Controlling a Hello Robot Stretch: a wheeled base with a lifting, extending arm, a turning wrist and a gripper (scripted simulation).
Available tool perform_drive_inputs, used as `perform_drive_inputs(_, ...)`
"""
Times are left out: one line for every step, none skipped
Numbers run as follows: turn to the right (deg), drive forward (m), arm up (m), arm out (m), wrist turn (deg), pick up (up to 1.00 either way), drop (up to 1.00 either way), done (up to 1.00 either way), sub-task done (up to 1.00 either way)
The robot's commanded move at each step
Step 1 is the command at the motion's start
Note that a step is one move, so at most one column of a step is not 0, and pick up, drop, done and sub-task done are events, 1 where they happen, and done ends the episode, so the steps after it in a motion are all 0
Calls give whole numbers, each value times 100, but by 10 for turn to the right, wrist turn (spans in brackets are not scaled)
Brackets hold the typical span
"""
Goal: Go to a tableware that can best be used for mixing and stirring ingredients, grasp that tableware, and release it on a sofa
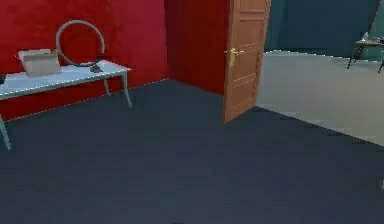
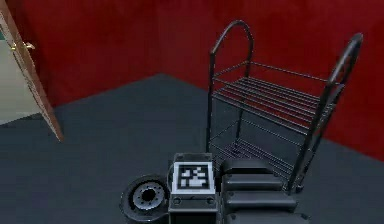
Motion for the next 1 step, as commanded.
perform_drive_inputs(-360, 0, 0, 0, 0, 0, 0, 0, 0)
